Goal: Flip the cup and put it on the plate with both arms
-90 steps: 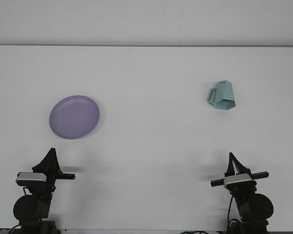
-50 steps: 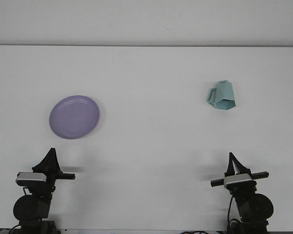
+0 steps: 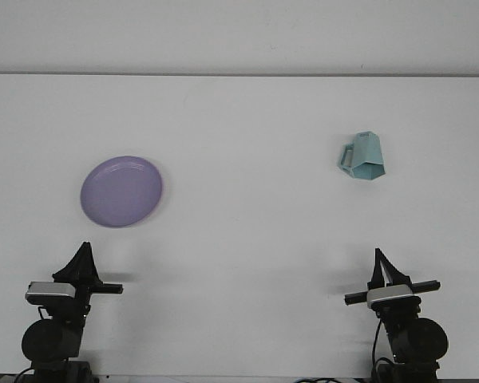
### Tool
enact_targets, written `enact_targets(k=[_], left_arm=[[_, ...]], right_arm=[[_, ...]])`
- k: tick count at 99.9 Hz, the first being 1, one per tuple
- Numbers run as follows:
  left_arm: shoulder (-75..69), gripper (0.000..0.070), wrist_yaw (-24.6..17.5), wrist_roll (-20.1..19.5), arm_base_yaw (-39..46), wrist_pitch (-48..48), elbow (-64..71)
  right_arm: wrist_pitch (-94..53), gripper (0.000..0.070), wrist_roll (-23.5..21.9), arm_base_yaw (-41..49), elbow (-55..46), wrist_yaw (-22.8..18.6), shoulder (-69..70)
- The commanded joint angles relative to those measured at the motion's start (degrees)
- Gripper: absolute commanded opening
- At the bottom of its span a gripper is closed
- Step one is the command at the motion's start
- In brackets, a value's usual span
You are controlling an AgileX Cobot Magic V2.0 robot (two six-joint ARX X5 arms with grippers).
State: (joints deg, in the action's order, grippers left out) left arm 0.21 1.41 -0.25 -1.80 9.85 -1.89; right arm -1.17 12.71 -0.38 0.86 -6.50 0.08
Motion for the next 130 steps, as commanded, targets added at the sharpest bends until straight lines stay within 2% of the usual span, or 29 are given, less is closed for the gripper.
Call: enact_targets(k=[1, 25, 32, 39, 45, 52, 76, 91, 94, 98, 103, 108, 112, 115, 130], left_arm=[[0.0, 0.0013, 0.1, 4.3, -0.1, 0.5, 1.0], [0.0, 0.0012, 0.1, 11.2, -0.1, 0.6, 1.0], [0.0, 0.0012, 0.1, 11.5, -0.1, 0.7, 1.0], [0.0, 0.0012, 0.1, 11.5, -0.1, 0.7, 1.0], [0.0, 0.0012, 0.1, 11.5, -0.1, 0.7, 1.0], [0.0, 0.0012, 0.1, 11.5, -0.1, 0.7, 1.0], [0.0, 0.0012, 0.1, 11.5, -0.1, 0.5, 1.0], [0.0, 0.0012, 0.1, 11.5, -0.1, 0.5, 1.0], [0.0, 0.0012, 0.1, 11.5, -0.1, 0.5, 1.0], [0.0, 0.0012, 0.1, 11.5, -0.1, 0.5, 1.0], [0.0, 0.0012, 0.1, 11.5, -0.1, 0.5, 1.0], [0.0, 0.0012, 0.1, 11.5, -0.1, 0.5, 1.0], [0.0, 0.0012, 0.1, 11.5, -0.1, 0.5, 1.0], [0.0, 0.0012, 0.1, 11.5, -0.1, 0.5, 1.0], [0.0, 0.0012, 0.1, 11.5, -0.1, 0.5, 1.0]], right_arm=[[1.5, 0.0000, -6.0, 0.0, -0.1, -0.2, 0.0], [6.3, 0.0000, -26.8, 0.0, -0.1, 0.5, 0.0], [8.6, 0.0000, -28.0, 0.0, 0.6, 2.1, 0.0], [6.0, 0.0000, -27.8, 0.0, 3.8, 7.7, 0.3], [2.8, 0.0000, -26.6, 0.0, 7.5, 12.3, 2.4], [0.9, 0.0000, -23.7, 0.0, 11.6, 14.7, 6.6], [3.6, 0.0000, -10.8, 0.0, 23.6, 14.7, 29.6], [15.2, 0.0016, -4.3, 0.0, 25.5, 14.3, 44.8], [18.1, 0.0041, -3.4, 0.0, 25.5, 13.9, 47.7], [21.7, 0.0109, -2.3, 0.0, 25.5, 13.8, 51.5], [26.4, 0.0227, -1.6, -0.1, 25.5, 13.9, 56.7], [30.9, 0.0403, -0.7, -0.4, 25.5, 13.9, 62.0], [34.0, 0.0473, -0.2, -0.7, 25.6, 13.9, 65.7], [36.3, 0.0496, 0.3, -1.1, 25.7, 13.8, 68.6], [45.3, 0.0495, 2.6, -3.4, 28.3, 10.6, 83.0]])
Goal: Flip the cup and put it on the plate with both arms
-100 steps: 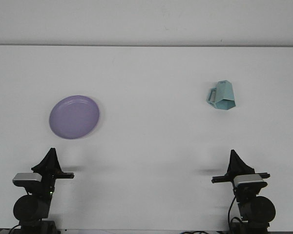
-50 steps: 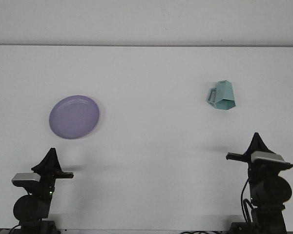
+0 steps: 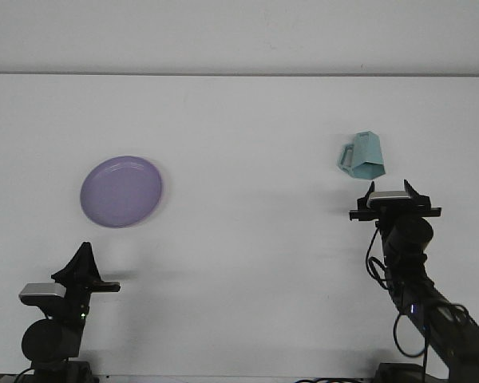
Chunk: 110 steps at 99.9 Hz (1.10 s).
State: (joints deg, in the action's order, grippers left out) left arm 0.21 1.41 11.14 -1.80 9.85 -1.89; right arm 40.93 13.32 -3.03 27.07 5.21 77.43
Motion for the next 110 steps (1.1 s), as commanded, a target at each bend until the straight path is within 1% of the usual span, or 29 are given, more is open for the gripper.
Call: enact_targets(k=[1, 19, 28, 34, 41, 52, 61, 84, 89, 95, 110], left_arm=[[0.0, 0.0012, 0.1, 0.1, -0.1, 0.5, 1.0], [0.0, 0.0012, 0.1, 0.1, -0.1, 0.5, 1.0], [0.0, 0.0012, 0.1, 0.1, -0.1, 0.5, 1.0], [0.0, 0.0012, 0.1, 0.1, -0.1, 0.5, 1.0], [0.0, 0.0012, 0.1, 0.1, -0.1, 0.5, 1.0], [0.0, 0.0012, 0.1, 0.1, -0.1, 0.5, 1.0], [0.0, 0.0012, 0.1, 0.1, -0.1, 0.5, 1.0], [0.0, 0.0012, 0.1, 0.1, -0.1, 0.5, 1.0], [0.0, 0.0012, 0.1, 0.1, -0.1, 0.5, 1.0], [0.0, 0.0012, 0.1, 0.1, -0.1, 0.5, 1.0], [0.0, 0.0012, 0.1, 0.1, -0.1, 0.5, 1.0]], right_arm=[[3.3, 0.0495, 2.0, -0.9, 2.3, -1.2, 6.1], [6.2, 0.0495, 2.4, -3.3, 9.8, -1.8, 18.4], [6.2, 0.0495, 4.5, -4.3, 13.7, -3.7, 22.8], [6.2, 0.0495, 5.9, -4.9, 16.1, -4.0, 25.3], [6.2, 0.0495, 6.9, -5.6, 18.6, -4.5, 27.8], [6.2, 0.0494, 8.2, -6.7, 22.4, -8.1, 31.5], [6.2, 0.0493, 8.2, -7.1, 24.7, -9.8, 33.6], [6.2, 0.0477, 9.7, -7.2, 28.3, -12.0, 37.6], [6.2, 0.0434, 9.7, -7.2, 28.9, -13.0, 38.1], [6.2, 0.0356, 9.7, -7.2, 29.0, -13.9, 38.1], [6.3, 0.0106, 9.7, -7.2, 29.1, -14.9, 38.1]])
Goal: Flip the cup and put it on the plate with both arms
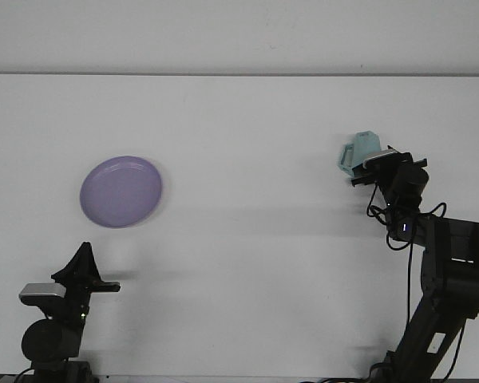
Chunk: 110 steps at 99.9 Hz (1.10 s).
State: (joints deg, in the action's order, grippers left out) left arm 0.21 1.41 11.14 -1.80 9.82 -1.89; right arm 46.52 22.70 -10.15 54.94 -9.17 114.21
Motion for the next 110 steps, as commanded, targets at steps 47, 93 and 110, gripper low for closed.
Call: enact_targets(k=[47, 93, 110], left_arm=[[0.0, 0.0012, 0.1, 0.1, -0.1, 0.6, 1.0], [0.0, 0.0012, 0.1, 0.1, -0.1, 0.6, 0.7], [0.0, 0.0012, 0.1, 0.1, -0.1, 0.6, 0.7]], right_arm=[[-11.2, 0.0000, -10.0, 0.3, 1.3, -2.9, -8.7], [-70.1, 0.0000, -23.4, 11.5, 7.0, -4.4, -39.8], [-91.3, 0.0000, -23.3, 21.5, 16.2, -4.4, -41.8]])
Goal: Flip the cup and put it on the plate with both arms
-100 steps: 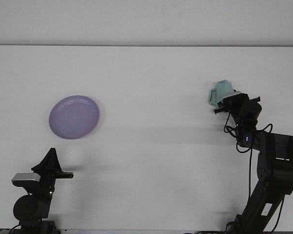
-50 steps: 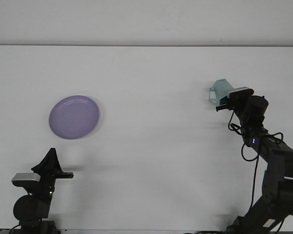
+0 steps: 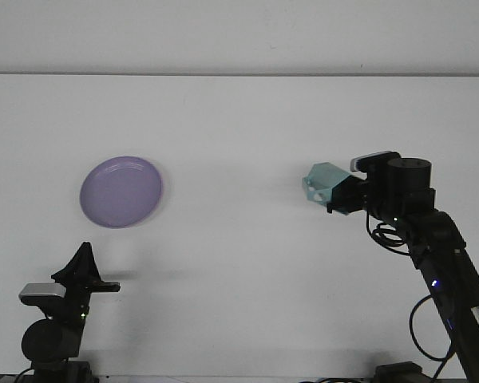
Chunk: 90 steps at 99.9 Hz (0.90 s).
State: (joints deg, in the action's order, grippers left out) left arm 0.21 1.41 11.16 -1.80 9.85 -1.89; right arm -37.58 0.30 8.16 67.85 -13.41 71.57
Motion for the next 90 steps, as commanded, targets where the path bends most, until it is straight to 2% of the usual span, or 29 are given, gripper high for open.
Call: enact_targets(k=[1, 28, 42, 52, 69, 90], left_arm=[[0.0, 0.0012, 0.1, 0.1, -0.1, 0.5, 0.7], [0.0, 0.0012, 0.1, 0.1, -0.1, 0.5, 0.7], [0.0, 0.0012, 0.1, 0.1, -0.1, 0.4, 0.7], [0.0, 0.0012, 0.1, 0.1, -0.1, 0.1, 0.7], [0.0, 0.0012, 0.1, 0.1, -0.1, -1.4, 0.7], [0.0, 0.0012, 0.1, 0.1, -0.1, -1.2, 0.7]], right_arm=[[-8.2, 0.0000, -0.9, 3.8, 3.8, -0.2, 0.9], [-22.6, 0.0000, -0.3, 21.6, 11.8, 0.0, 7.1], [-26.8, 0.0000, 0.3, 27.5, 14.3, 1.8, 14.1], [-30.2, 0.0000, 1.3, 30.0, 16.6, 2.7, 19.8], [-36.5, 0.0000, 2.6, 32.8, 21.7, 7.8, 28.6], [-37.0, 0.0000, 3.2, 33.6, 23.3, 8.8, 34.2]])
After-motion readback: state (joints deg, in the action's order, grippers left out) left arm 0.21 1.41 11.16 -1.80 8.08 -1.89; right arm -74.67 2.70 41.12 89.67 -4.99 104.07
